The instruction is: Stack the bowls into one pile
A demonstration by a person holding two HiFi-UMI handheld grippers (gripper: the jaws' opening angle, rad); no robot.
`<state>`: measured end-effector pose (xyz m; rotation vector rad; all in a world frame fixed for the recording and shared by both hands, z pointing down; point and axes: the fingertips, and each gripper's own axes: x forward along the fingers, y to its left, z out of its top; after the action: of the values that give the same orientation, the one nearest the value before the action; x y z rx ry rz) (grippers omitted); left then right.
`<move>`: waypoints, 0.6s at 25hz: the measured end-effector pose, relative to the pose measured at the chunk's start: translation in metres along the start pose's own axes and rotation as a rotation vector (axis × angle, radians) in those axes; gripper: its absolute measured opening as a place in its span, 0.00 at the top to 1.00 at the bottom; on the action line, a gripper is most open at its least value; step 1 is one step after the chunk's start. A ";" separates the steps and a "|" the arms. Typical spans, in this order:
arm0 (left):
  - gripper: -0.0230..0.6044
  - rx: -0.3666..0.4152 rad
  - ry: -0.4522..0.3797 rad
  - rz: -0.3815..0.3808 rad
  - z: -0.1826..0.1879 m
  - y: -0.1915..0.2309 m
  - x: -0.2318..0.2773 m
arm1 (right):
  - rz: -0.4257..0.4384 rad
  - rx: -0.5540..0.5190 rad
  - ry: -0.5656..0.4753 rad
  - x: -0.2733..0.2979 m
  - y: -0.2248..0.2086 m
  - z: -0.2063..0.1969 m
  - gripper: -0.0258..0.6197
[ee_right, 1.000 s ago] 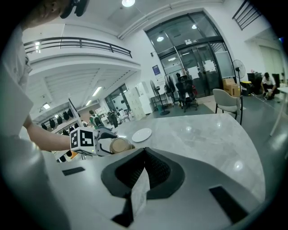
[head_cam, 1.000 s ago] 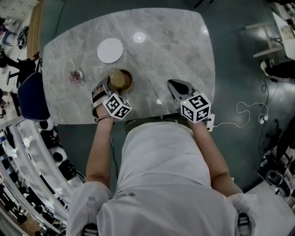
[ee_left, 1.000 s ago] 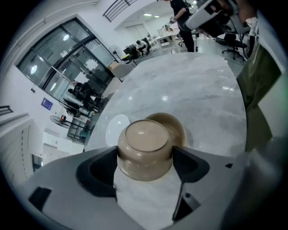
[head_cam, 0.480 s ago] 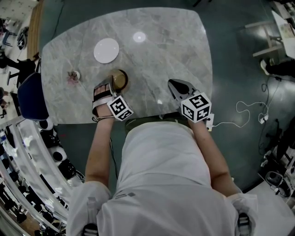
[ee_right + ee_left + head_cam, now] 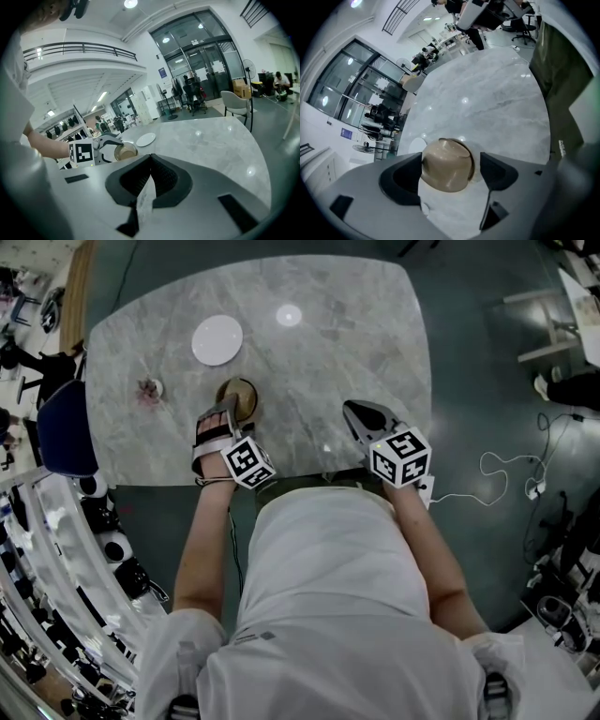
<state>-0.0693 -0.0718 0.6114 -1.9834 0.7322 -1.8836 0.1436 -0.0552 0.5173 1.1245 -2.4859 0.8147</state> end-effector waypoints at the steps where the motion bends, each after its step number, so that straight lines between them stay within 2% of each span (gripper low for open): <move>1: 0.35 -0.025 -0.012 -0.011 0.003 -0.001 -0.002 | 0.003 0.000 0.000 0.001 0.000 0.001 0.95; 6: 0.35 -0.140 -0.038 -0.041 0.011 -0.004 -0.013 | 0.023 0.001 -0.002 0.004 -0.002 0.003 0.95; 15: 0.37 -0.303 -0.048 -0.018 -0.003 0.004 -0.025 | 0.054 -0.021 0.000 0.015 0.005 0.012 0.95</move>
<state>-0.0730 -0.0606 0.5886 -2.2107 1.0412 -1.8169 0.1301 -0.0686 0.5130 1.0546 -2.5286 0.8016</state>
